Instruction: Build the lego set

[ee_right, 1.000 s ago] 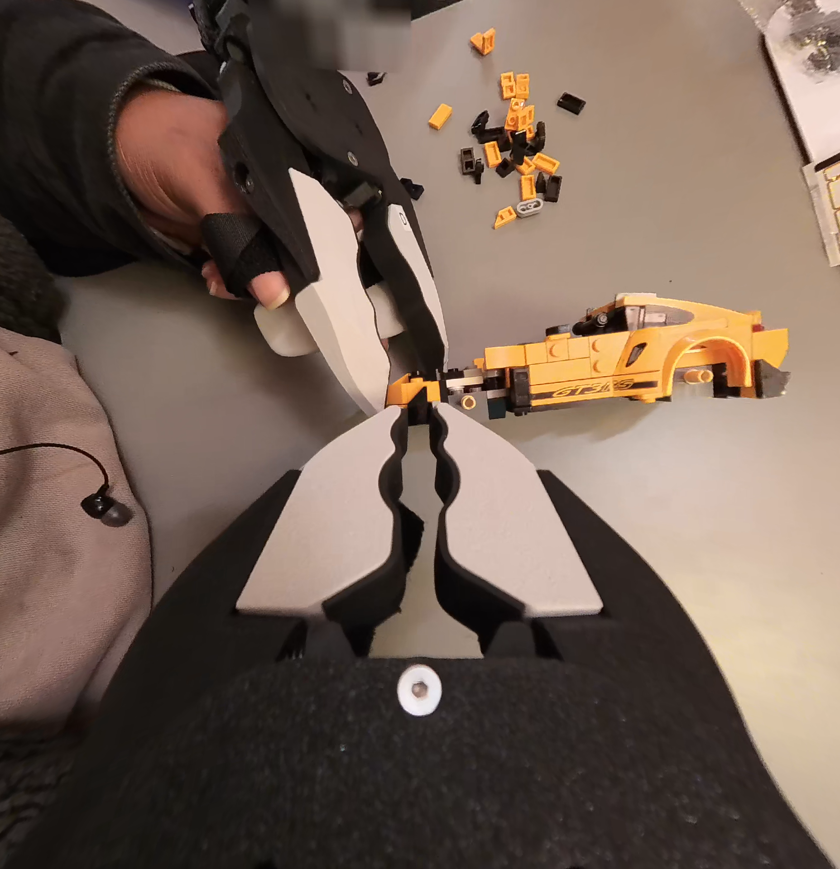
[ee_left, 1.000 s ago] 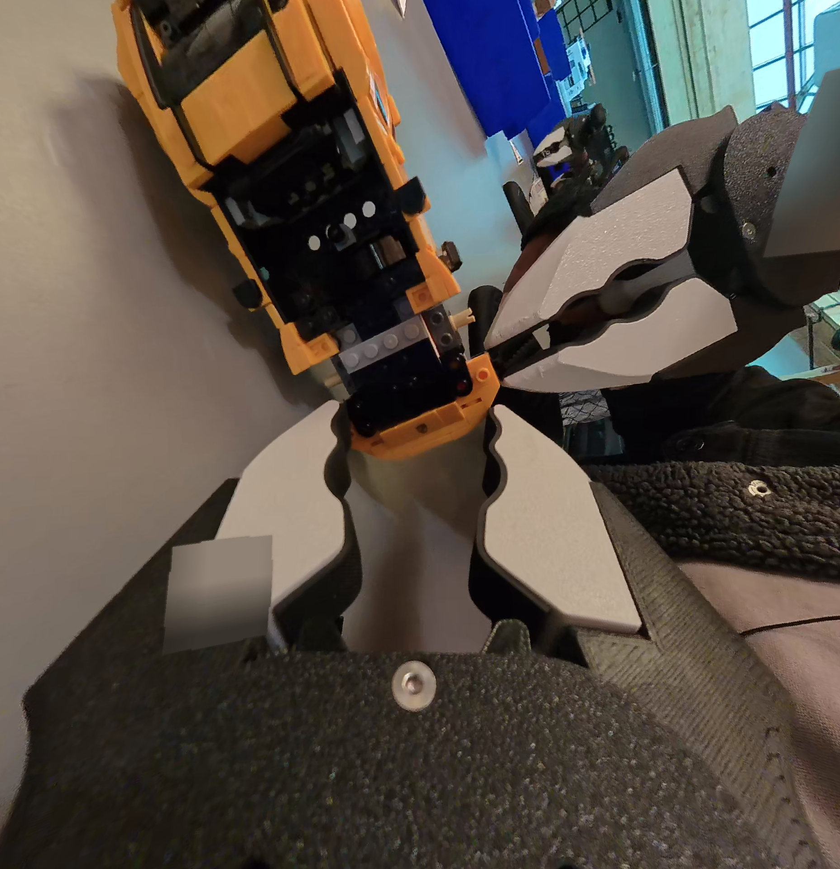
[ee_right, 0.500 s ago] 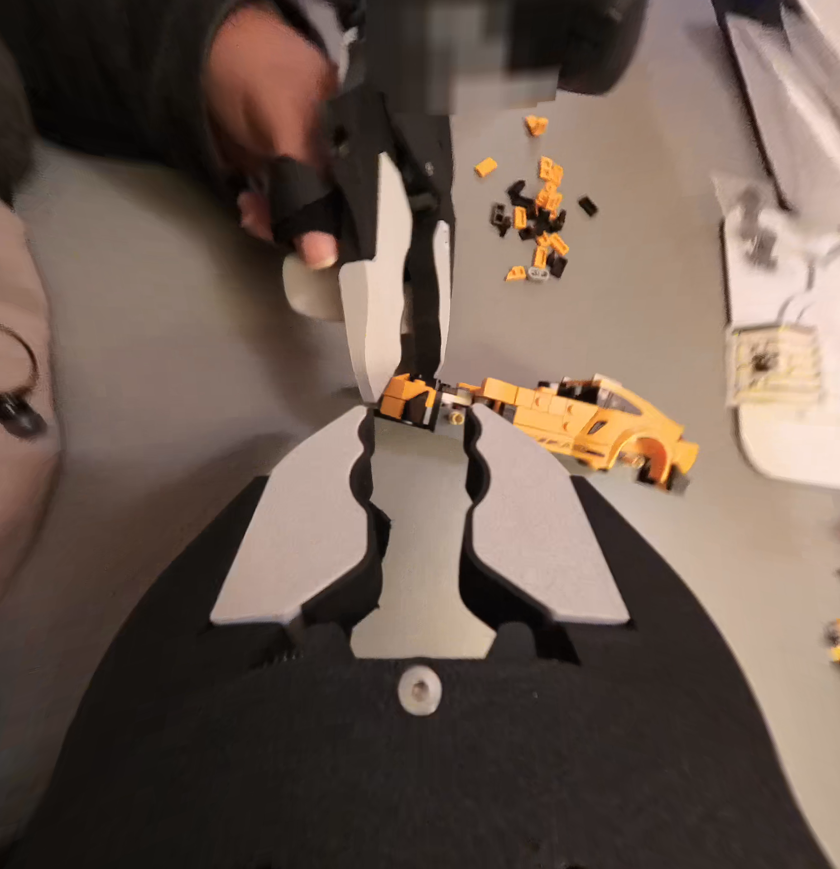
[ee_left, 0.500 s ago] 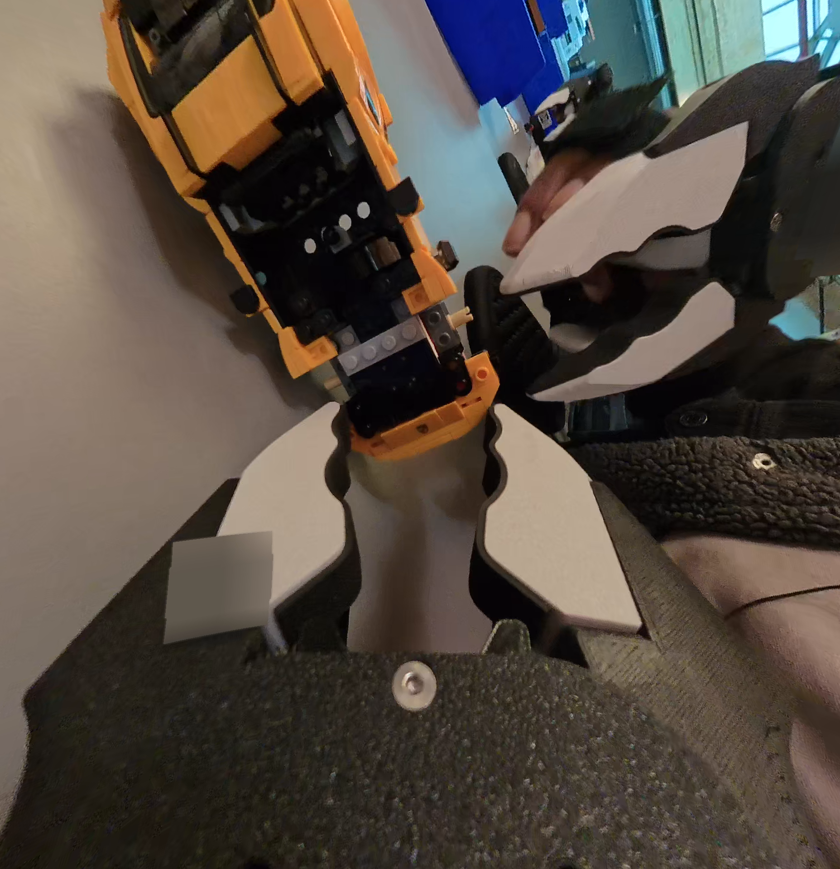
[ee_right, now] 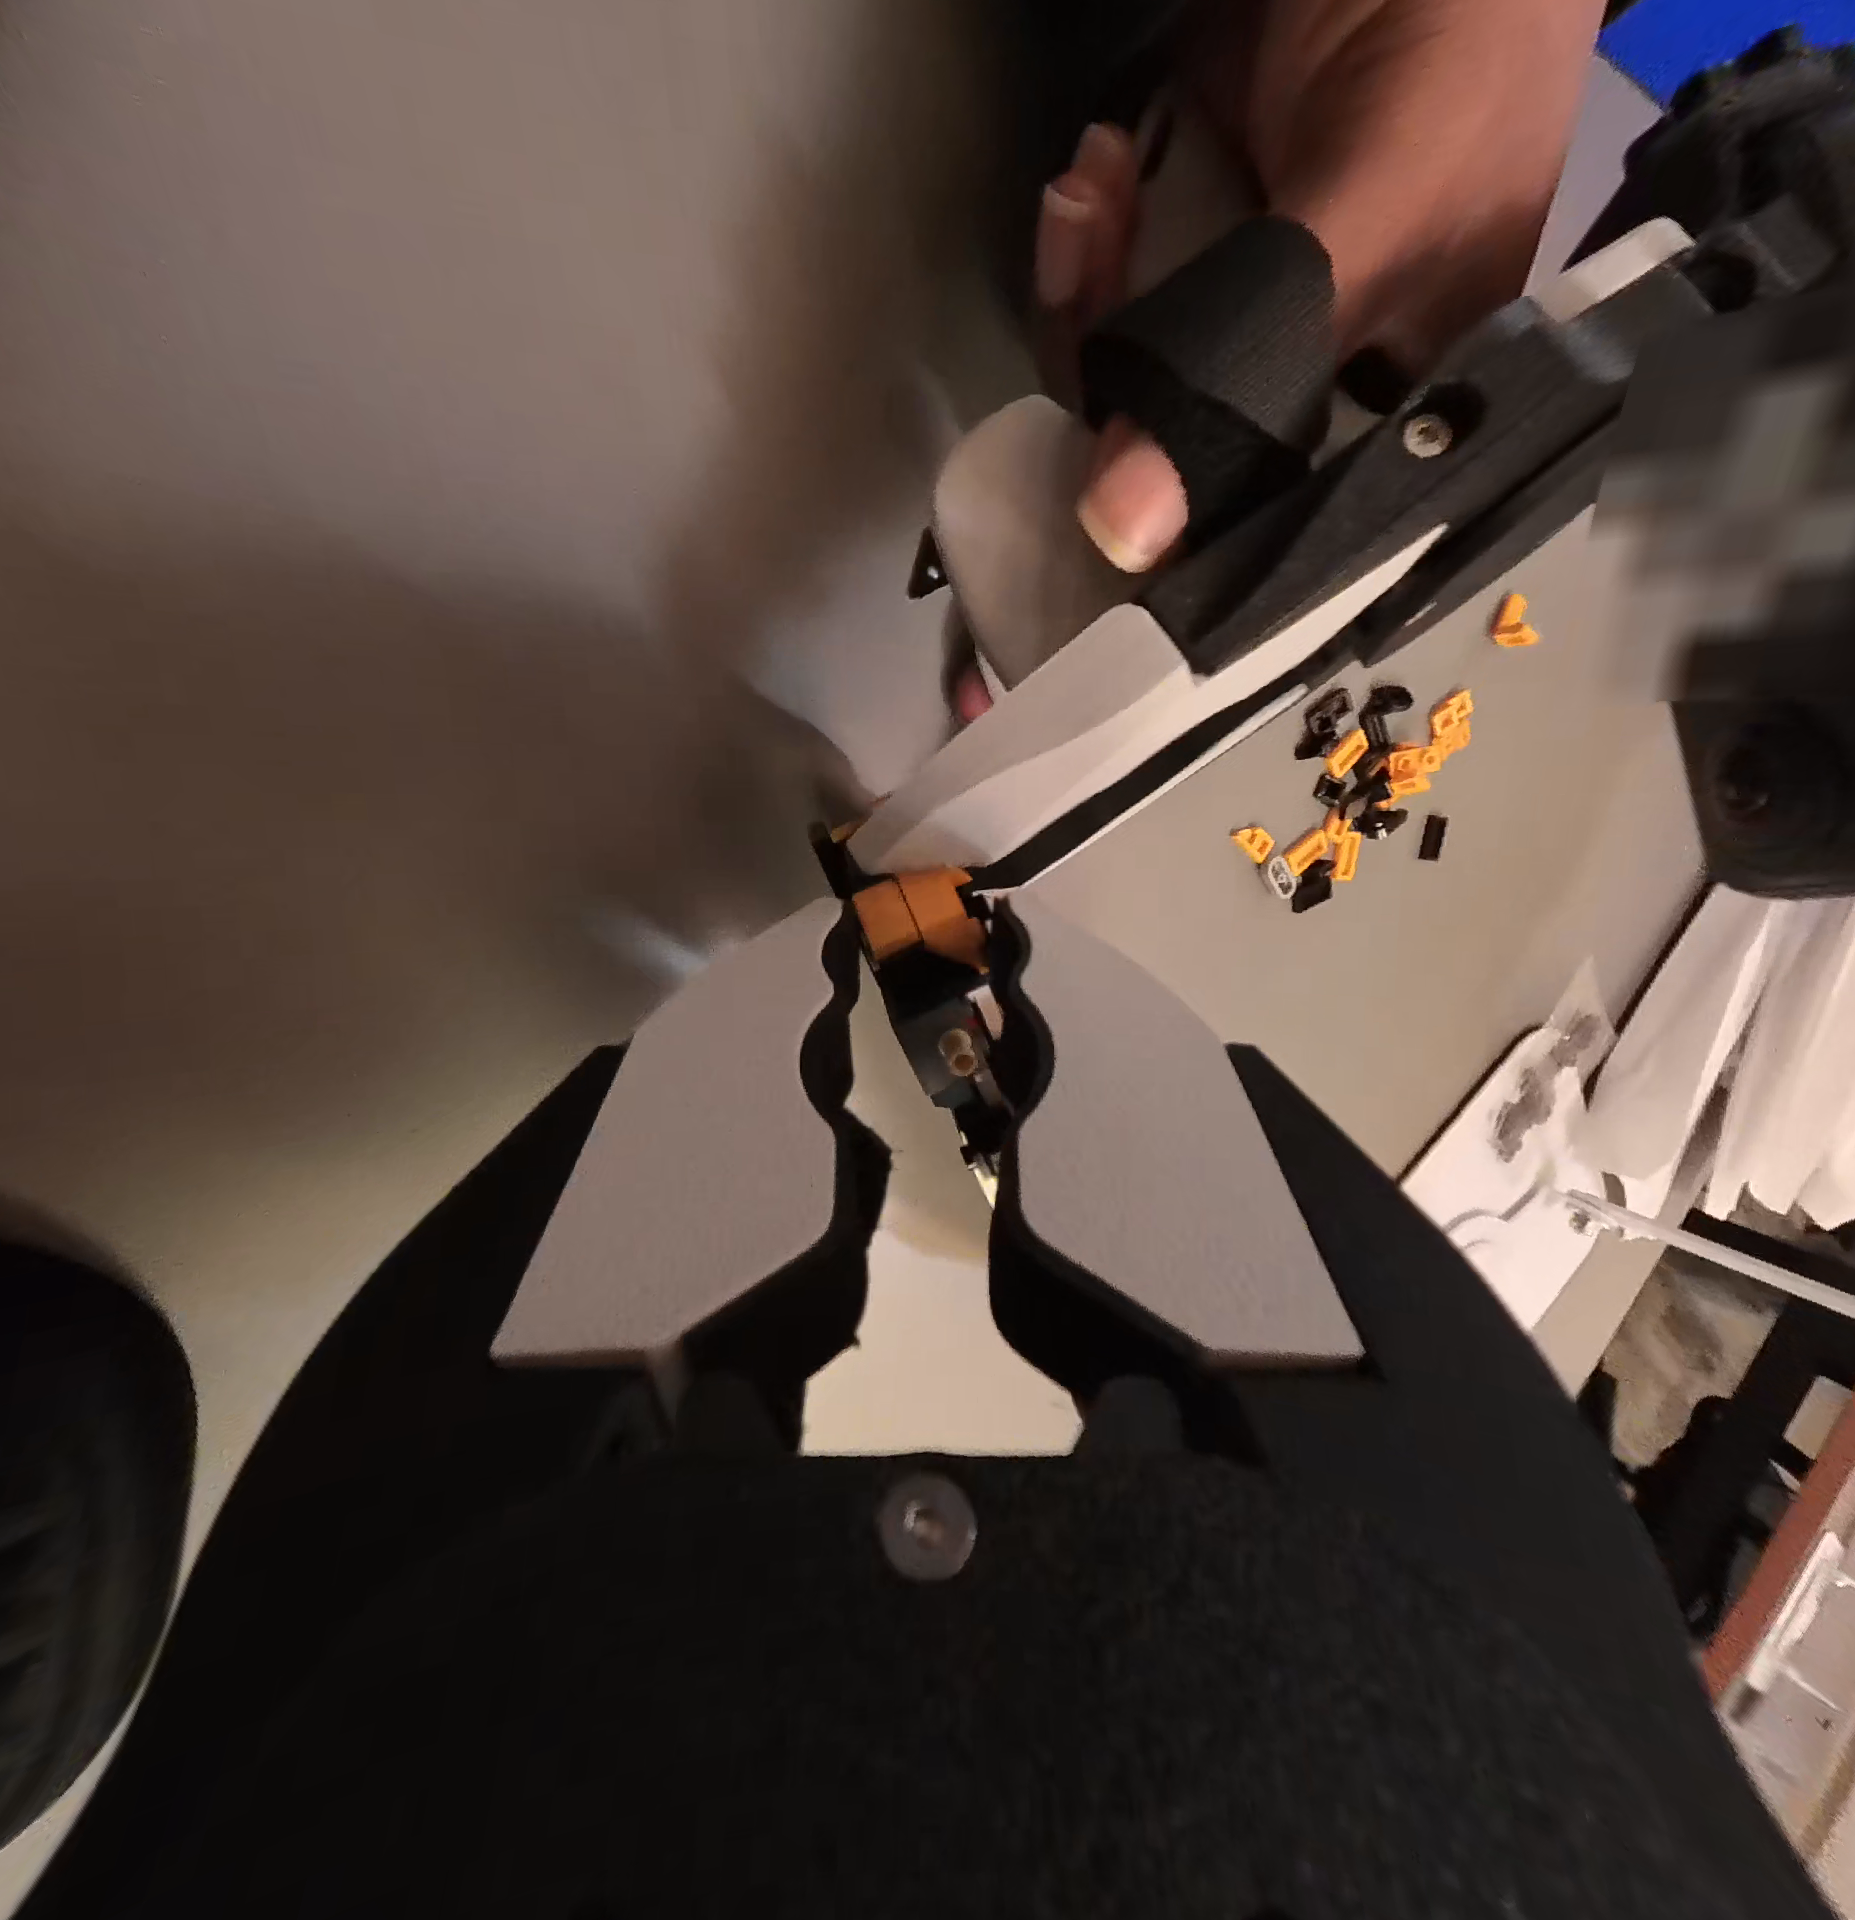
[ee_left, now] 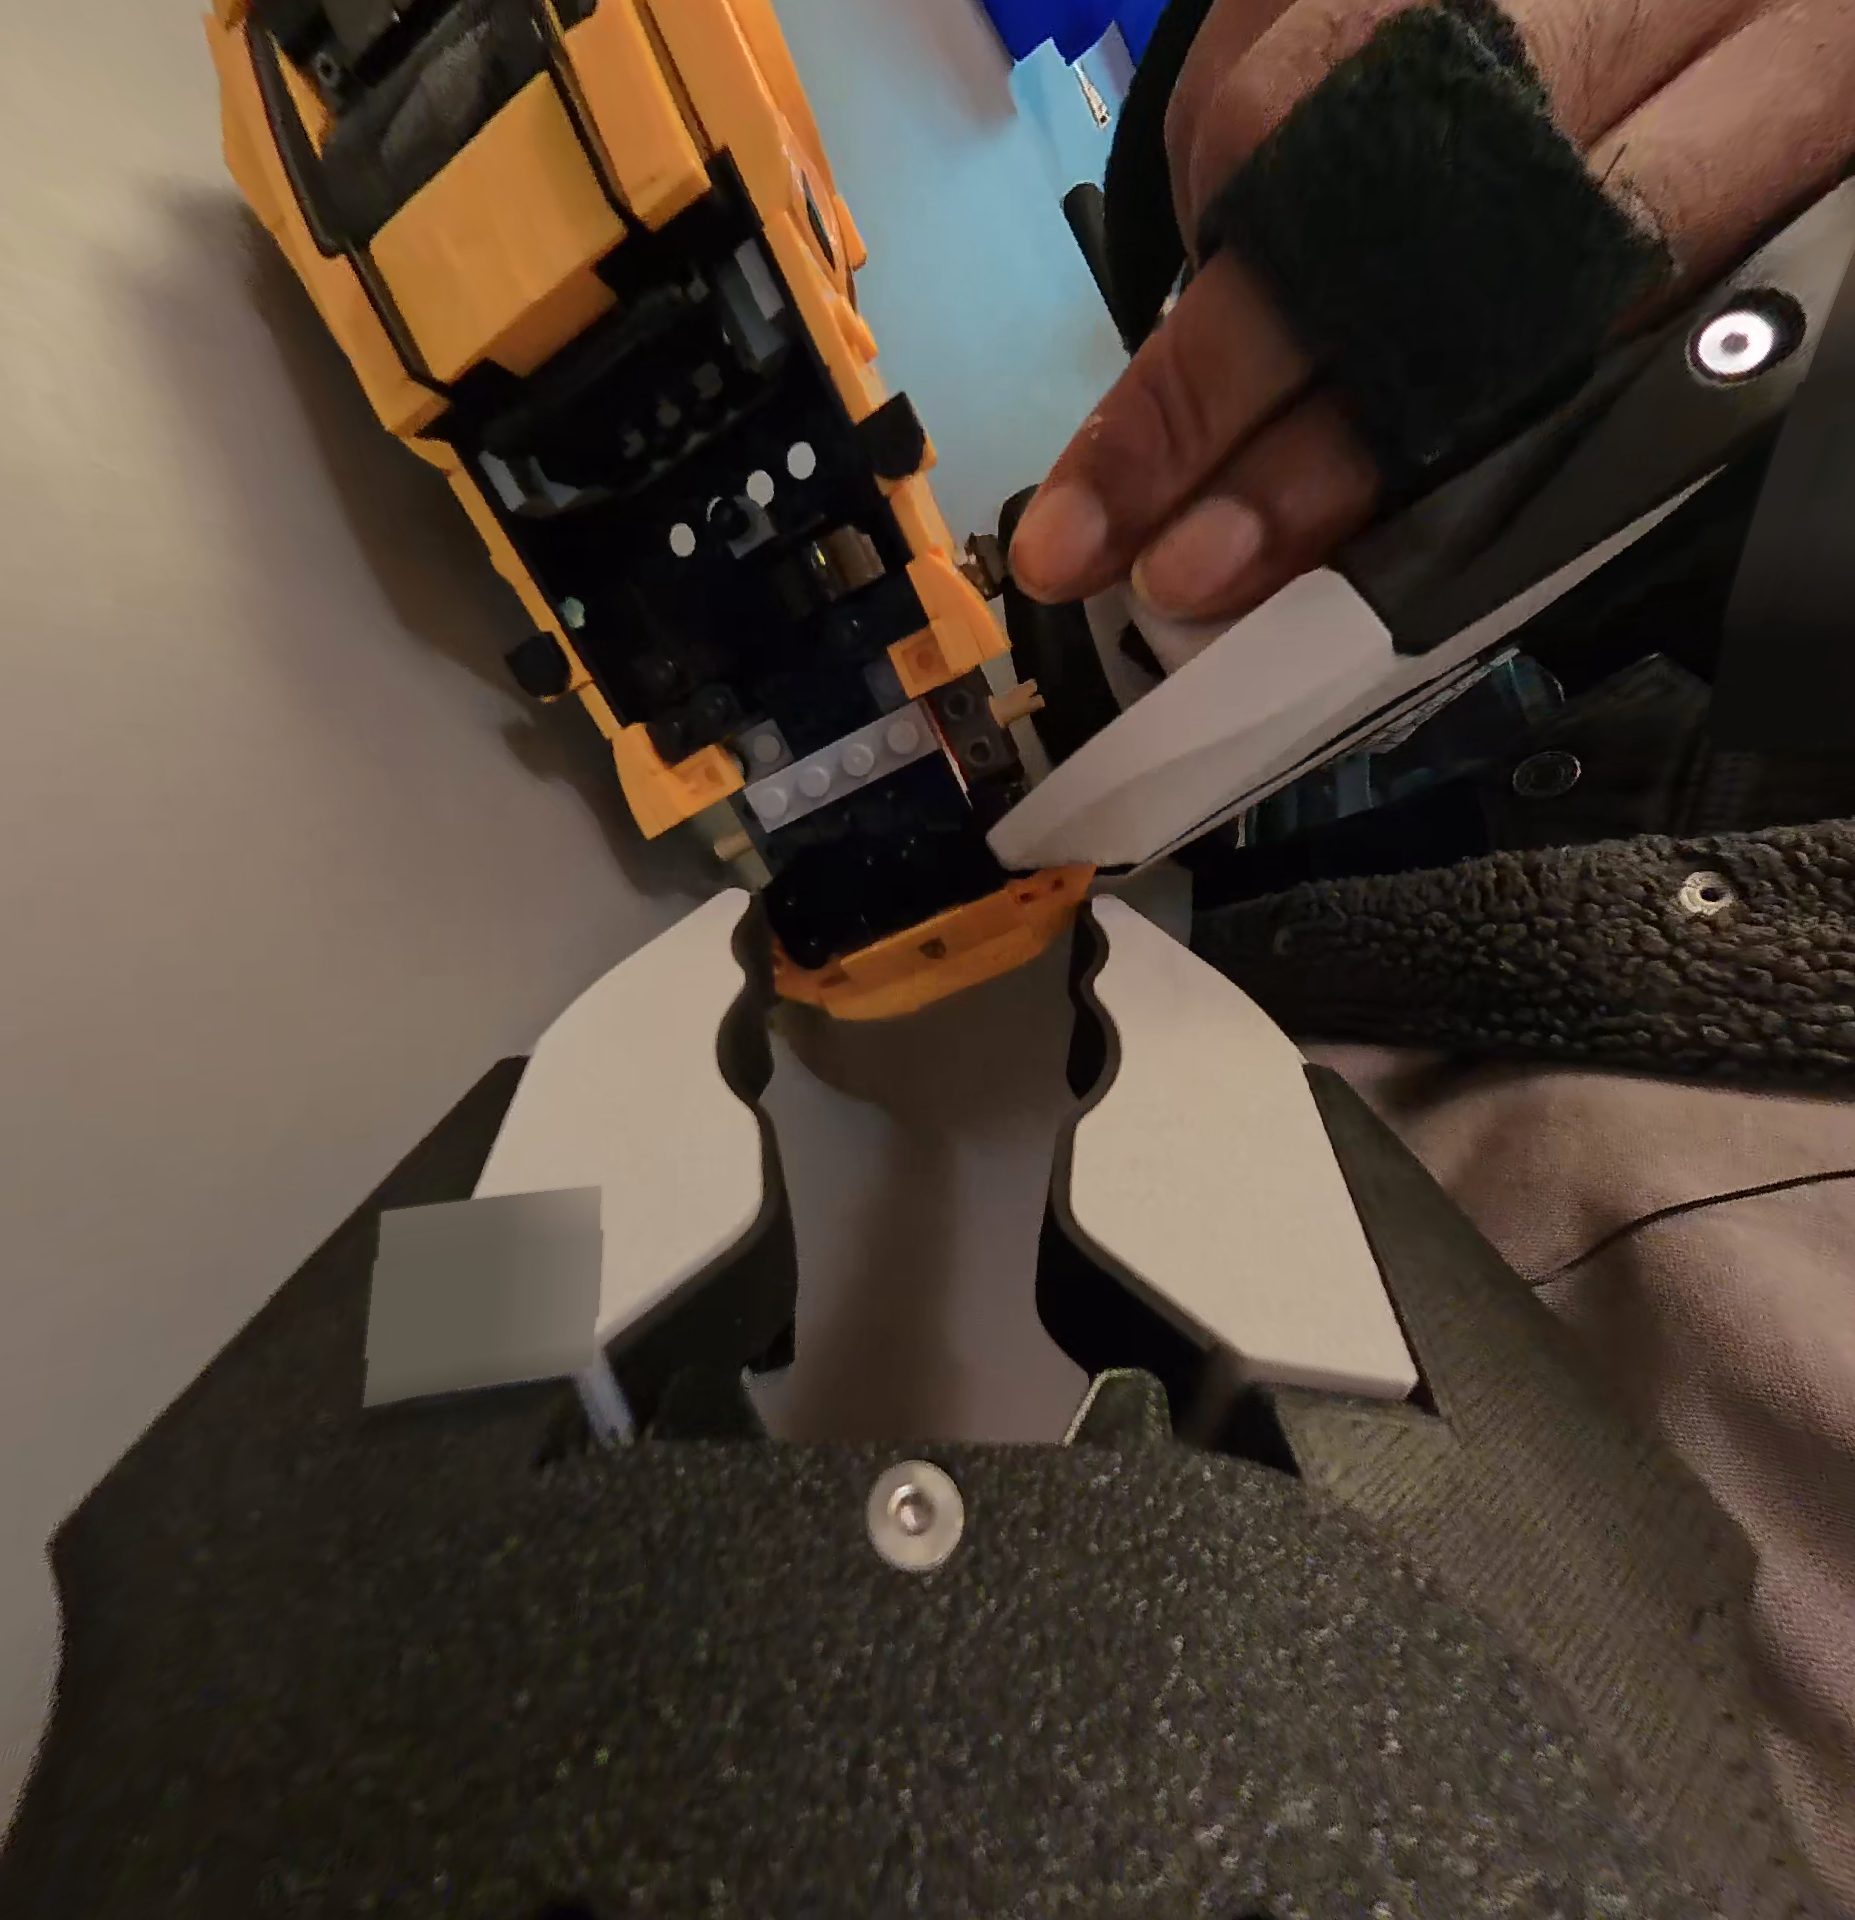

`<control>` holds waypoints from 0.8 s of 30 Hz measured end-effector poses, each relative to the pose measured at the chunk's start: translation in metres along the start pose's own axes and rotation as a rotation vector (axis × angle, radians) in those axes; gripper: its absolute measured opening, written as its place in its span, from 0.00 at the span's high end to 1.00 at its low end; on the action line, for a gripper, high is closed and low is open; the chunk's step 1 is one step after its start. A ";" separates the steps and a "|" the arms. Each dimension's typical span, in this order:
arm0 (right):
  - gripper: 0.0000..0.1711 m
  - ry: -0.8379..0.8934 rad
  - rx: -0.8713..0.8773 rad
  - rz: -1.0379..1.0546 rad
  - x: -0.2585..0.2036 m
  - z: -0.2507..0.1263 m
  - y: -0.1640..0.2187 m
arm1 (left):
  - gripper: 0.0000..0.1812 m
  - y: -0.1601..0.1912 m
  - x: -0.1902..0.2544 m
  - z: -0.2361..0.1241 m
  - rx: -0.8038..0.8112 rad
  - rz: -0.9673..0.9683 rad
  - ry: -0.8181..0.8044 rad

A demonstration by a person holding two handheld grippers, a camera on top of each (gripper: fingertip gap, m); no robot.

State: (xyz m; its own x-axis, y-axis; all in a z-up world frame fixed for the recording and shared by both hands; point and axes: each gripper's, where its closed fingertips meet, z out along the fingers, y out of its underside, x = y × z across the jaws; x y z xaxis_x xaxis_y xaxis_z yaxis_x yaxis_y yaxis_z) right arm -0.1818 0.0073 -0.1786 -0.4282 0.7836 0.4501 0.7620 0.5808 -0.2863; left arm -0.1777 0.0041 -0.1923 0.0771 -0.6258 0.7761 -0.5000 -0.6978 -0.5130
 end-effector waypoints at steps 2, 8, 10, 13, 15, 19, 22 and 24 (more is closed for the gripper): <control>0.86 0.010 0.003 0.003 0.002 0.000 0.000 | 0.68 0.000 0.001 -0.002 0.000 0.015 0.003; 0.87 0.022 0.014 0.038 0.009 -0.002 -0.001 | 0.65 -0.001 0.004 -0.007 0.000 0.138 -0.039; 0.87 0.026 0.019 0.058 0.012 -0.003 -0.001 | 0.65 -0.002 0.003 -0.008 0.004 0.175 -0.065; 0.87 0.031 0.029 0.095 0.015 -0.004 0.000 | 0.66 -0.004 0.002 -0.008 0.012 0.222 -0.106; 0.87 0.037 0.031 0.111 0.017 -0.005 0.000 | 0.66 -0.005 0.001 -0.009 0.016 0.245 -0.129; 0.87 0.049 0.027 0.142 0.021 -0.005 0.001 | 0.66 -0.008 -0.001 -0.010 0.030 0.280 -0.172; 0.87 0.087 0.021 0.187 0.028 -0.006 0.002 | 0.68 -0.014 -0.004 -0.014 0.067 0.286 -0.198; 0.87 0.134 0.010 0.211 0.030 -0.006 0.003 | 0.69 -0.017 -0.005 -0.017 0.082 0.271 -0.199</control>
State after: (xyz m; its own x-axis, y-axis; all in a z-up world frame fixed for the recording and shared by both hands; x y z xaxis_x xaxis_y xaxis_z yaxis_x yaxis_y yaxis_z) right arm -0.1897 0.0311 -0.1605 -0.1915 0.8519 0.4875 0.8225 0.4103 -0.3939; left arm -0.1848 0.0249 -0.1811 0.1216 -0.8425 0.5248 -0.4545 -0.5174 -0.7251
